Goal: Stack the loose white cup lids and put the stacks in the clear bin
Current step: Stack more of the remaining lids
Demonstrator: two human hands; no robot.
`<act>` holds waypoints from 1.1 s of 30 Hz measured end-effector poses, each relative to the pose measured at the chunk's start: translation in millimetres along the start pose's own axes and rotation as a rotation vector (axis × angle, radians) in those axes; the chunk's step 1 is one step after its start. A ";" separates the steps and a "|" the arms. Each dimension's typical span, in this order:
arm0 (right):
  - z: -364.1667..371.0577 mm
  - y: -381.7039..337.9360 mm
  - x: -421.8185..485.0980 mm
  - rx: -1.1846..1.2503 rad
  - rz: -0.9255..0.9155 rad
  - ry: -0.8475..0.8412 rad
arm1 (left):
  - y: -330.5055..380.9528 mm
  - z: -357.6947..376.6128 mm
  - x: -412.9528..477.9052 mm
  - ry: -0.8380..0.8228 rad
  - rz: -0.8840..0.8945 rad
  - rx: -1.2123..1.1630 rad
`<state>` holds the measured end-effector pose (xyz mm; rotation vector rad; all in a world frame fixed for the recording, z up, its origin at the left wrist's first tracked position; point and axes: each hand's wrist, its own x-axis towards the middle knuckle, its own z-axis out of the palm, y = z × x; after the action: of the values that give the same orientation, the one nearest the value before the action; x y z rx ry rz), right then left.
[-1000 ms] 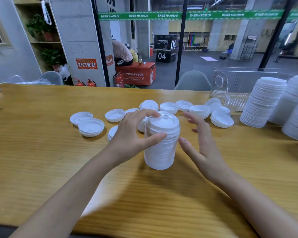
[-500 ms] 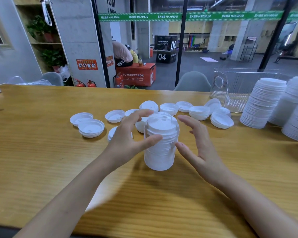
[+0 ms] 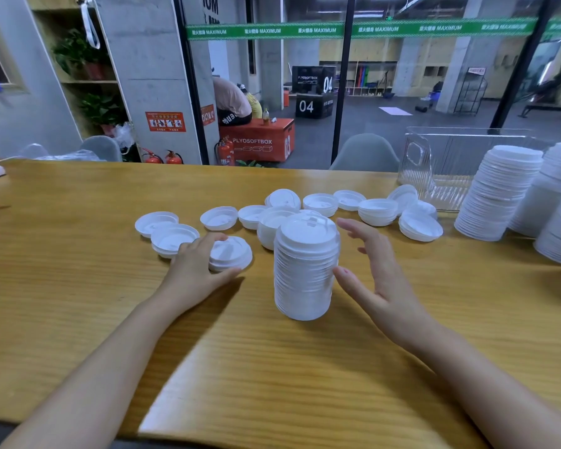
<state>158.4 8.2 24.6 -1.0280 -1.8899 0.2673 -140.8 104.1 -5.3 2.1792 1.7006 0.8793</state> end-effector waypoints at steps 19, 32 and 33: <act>0.3 0.6 0.7 0.007 0.002 0.017 | 79.2 -33.5 -16.7 0.271 0.160 -0.429; -0.7 -1.4 1.8 0.000 -0.031 0.056 | 125.6 -23.7 -28.8 0.050 0.342 -0.379; -0.8 -1.5 1.8 0.000 -0.030 0.055 | 125.9 -23.5 -29.1 0.047 0.346 -0.379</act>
<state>157.9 8.4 27.0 -0.9963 -1.8546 0.2197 -58.5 35.7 70.9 2.2227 1.0711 1.2301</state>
